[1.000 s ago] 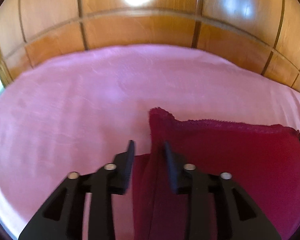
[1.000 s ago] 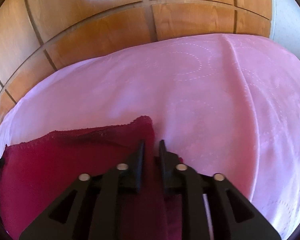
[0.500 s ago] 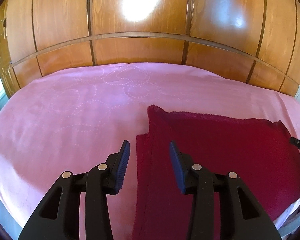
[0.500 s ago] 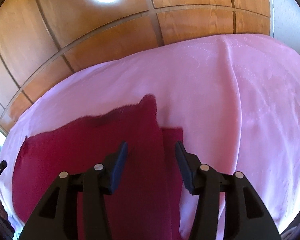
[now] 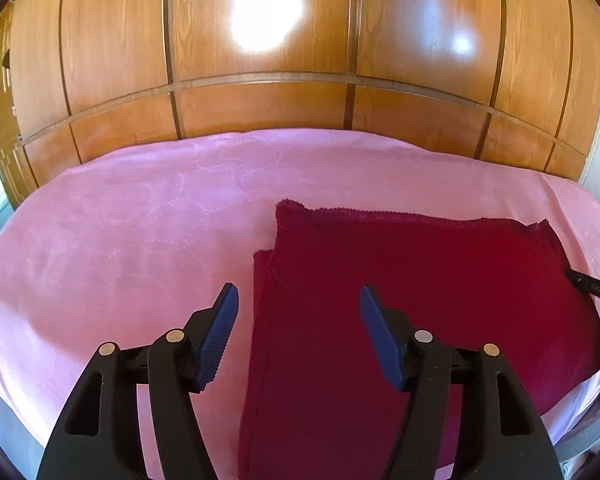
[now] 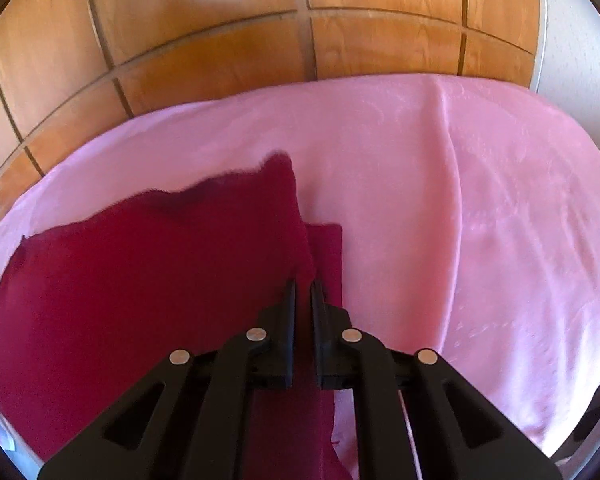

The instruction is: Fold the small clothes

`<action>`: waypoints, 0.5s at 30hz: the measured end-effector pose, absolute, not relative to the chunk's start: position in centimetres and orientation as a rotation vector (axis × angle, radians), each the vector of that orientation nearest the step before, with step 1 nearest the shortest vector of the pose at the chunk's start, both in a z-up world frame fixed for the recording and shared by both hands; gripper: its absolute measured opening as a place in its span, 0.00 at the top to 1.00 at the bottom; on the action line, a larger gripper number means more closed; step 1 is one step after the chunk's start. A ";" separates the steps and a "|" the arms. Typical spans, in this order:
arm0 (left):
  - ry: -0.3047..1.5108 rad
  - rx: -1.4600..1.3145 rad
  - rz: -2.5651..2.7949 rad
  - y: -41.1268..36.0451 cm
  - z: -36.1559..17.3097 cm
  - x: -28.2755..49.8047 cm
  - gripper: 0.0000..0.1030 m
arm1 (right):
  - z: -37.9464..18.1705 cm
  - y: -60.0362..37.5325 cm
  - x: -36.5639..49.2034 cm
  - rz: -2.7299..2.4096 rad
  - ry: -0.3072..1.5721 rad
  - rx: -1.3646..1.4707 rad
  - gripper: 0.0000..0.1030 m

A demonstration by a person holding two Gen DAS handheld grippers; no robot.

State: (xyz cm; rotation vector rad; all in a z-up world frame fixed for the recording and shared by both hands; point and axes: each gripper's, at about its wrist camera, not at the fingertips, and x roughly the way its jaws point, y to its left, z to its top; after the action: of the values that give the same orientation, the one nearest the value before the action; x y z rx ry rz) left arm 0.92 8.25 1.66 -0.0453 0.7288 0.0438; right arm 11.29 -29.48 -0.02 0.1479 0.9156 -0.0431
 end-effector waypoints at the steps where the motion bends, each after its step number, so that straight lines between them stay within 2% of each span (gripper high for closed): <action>1: 0.731 -0.045 0.049 8.2 1.5 0.9 0.40 | -0.2 -29.5 11.3 -0.048 0.911 0.155 0.94; 11: 0.784 -0.060 0.050 9.6 0.5 2.2 0.40 | -0.2 -29.9 11.1 -0.024 0.899 0.210 0.93; 15: 0.836 -0.151 0.034 11.8 -0.4 3.7 0.41 | -0.1 -29.9 10.9 -0.022 0.902 0.217 0.93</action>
State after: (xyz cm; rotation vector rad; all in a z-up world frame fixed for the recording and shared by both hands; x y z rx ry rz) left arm 3.75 11.80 -0.39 -0.1515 0.8363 0.0339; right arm 10.94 -29.88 -0.13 0.2171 0.9020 -0.0220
